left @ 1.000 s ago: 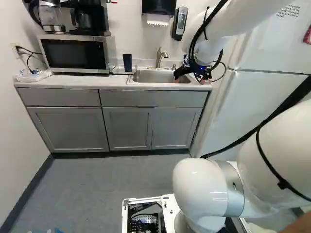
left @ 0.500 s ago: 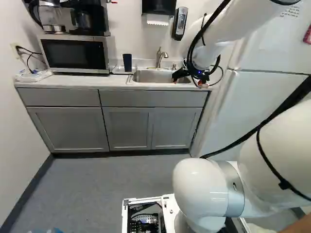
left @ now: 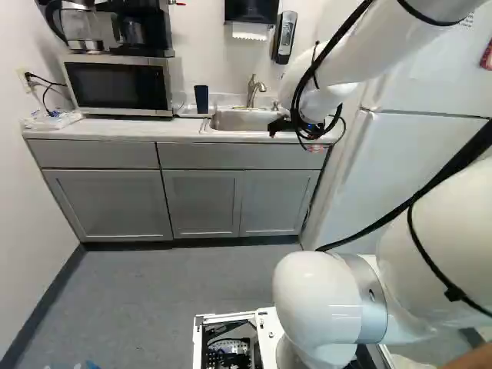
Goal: Rinse the cup and place it in the tray
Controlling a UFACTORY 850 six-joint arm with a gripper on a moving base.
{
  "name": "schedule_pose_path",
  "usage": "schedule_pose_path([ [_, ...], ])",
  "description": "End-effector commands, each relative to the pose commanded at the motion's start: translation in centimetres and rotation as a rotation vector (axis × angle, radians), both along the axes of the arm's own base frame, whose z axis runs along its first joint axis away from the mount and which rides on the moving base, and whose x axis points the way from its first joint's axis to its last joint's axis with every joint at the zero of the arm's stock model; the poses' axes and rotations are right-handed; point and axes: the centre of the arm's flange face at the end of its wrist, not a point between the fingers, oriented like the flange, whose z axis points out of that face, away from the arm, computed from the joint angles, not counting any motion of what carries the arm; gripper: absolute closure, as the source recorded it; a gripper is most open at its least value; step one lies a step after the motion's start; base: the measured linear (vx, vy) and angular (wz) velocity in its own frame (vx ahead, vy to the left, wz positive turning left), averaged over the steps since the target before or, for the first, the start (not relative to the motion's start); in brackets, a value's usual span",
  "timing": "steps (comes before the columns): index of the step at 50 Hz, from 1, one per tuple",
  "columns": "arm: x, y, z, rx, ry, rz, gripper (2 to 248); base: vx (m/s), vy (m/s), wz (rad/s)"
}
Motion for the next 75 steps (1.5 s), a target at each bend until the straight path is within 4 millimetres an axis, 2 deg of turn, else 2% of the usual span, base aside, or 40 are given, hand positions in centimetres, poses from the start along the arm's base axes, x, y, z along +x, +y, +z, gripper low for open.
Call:
schedule_pose_path([
  [24, -1.4, 1.6, -4.9, -0.009, -0.088, 0.038, 3, 0.000, 0.000, 0.000],
  [48, -4.1, 3.5, -10.2, -0.018, -0.195, 0.081, 3, 0.000, 0.000, 0.000],
  [75, -7.4, 4.9, -14.4, -0.022, -0.288, 0.118, 3, 0.000, 0.000, 0.000],
])
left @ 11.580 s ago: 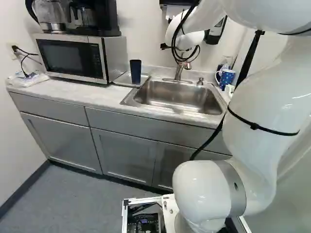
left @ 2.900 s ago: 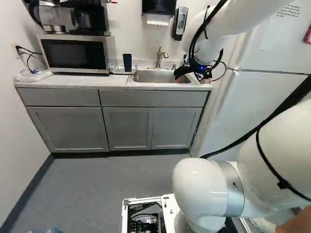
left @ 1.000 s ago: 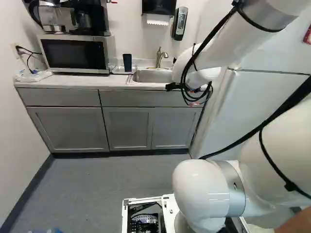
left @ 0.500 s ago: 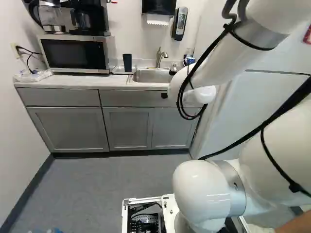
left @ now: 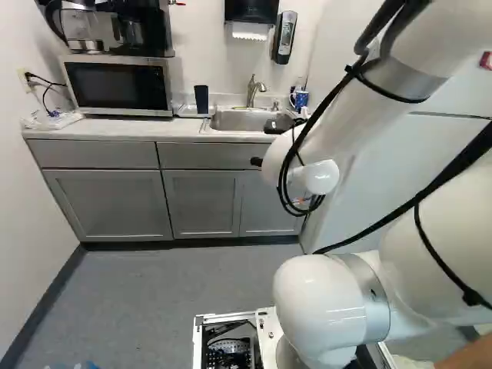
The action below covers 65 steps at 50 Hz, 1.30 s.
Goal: Rinse the cup and place it in the tray
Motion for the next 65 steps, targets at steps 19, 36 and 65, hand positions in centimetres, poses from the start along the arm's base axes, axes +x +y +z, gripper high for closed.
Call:
schedule_pose_path([
  [19, -1.9, 0.6, -1.8, -0.001, -0.046, 0.018, 3, 0.000, 0.000, 0.000],
  [36, -3.2, 0.9, -2.8, -0.002, -0.073, 0.028, 3, 0.000, 0.000, 0.000],
  [65, -3.9, 1.1, -3.4, -0.002, -0.090, 0.035, 3, 0.000, 0.000, 0.000],
])
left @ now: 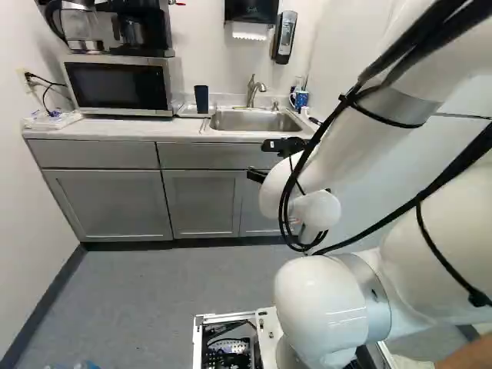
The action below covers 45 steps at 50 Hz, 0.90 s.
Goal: Rinse the cup and place it in the tray
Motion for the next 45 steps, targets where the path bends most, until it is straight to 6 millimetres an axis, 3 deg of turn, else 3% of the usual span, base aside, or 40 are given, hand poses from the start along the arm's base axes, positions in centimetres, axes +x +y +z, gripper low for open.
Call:
schedule_pose_path([
  [45, 0.00, 0.00, 0.00, 0.000, 0.000, 0.000, 3, 0.000, 0.000, 0.000],
])
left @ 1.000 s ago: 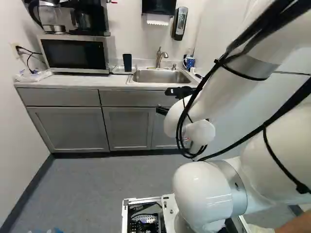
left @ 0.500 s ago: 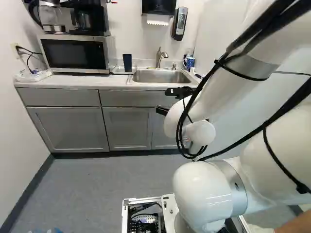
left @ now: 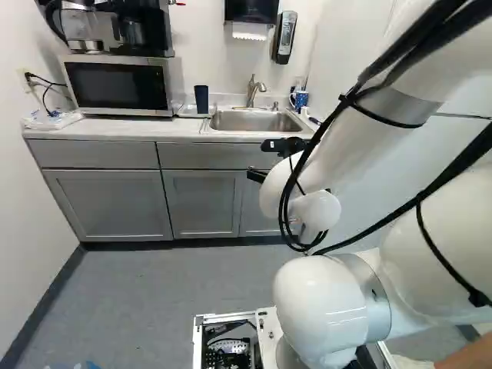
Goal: Rinse the cup and place it in the tray
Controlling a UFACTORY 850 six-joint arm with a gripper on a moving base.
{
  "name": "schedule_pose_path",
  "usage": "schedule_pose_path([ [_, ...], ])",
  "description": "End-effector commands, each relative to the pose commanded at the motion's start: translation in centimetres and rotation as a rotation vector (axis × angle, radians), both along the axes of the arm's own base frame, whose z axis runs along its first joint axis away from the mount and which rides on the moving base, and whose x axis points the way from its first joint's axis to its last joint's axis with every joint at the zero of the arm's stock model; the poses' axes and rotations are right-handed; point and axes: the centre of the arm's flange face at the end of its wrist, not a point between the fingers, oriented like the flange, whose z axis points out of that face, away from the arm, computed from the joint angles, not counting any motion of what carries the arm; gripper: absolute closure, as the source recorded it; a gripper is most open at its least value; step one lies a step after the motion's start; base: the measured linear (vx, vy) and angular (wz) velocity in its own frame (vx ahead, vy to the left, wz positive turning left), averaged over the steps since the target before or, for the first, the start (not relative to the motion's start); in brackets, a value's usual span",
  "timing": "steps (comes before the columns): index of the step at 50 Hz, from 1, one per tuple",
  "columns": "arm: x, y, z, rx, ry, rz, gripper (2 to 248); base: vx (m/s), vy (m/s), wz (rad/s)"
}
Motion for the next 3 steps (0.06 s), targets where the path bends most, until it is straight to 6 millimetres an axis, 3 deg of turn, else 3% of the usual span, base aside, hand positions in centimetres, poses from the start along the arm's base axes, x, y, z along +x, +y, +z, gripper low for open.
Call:
schedule_pose_path([
  [3, 0.00, 0.00, 0.00, 0.000, 0.000, 0.000, 3, 0.000, 0.000, 0.000],
])
